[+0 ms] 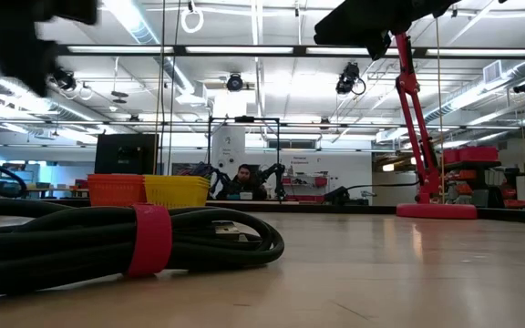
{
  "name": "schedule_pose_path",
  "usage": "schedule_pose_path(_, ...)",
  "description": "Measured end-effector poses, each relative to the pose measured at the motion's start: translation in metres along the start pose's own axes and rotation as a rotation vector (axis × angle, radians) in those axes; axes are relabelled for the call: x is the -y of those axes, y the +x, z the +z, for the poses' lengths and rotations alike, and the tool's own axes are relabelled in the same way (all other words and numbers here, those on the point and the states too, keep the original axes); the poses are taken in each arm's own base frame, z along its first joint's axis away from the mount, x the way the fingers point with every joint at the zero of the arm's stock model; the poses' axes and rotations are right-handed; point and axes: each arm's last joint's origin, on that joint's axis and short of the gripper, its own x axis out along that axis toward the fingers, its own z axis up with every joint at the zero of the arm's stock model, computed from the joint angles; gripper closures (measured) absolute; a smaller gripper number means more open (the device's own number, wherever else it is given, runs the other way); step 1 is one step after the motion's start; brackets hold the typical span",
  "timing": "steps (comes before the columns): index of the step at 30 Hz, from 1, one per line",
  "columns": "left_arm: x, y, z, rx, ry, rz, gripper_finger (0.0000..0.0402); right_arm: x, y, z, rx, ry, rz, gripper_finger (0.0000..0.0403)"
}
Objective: Pick & Place USB Port
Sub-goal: Put the black USB cable into the orange bin
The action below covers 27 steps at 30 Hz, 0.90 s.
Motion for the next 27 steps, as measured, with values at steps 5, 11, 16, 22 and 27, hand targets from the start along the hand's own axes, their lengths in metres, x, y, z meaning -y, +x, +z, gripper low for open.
schedule_pose_path(5, 0.028, 0.006, -0.043, -0.074, -0.043, -0.037, 0.0225, 0.0, 0.0, 0.0, 0.0, 0.002, 0.0, 0.0311)
schedule_pose_path(11, 0.056, 0.034, -0.081, -0.186, -0.115, -0.054, 0.0225, 0.0, 0.0, 0.001, 0.007, 0.001, 0.001, 0.0311)
schedule_pose_path(16, 0.064, 0.056, -0.098, -0.24, -0.161, -0.016, 0.0225, 0.0, 0.0, 0.001, 0.008, -0.003, 0.001, 0.0311)
schedule_pose_path(22, 0.073, 0.069, -0.106, -0.266, -0.232, -0.045, 0.0225, 0.0, 0.0, 0.0, 0.003, -0.005, 0.009, 0.0311)
schedule_pose_path(27, 0.078, 0.076, -0.11, -0.277, -0.273, -0.061, 0.0225, 0.0, 0.0, 0.0, 0.002, -0.028, 0.01, 0.0311)
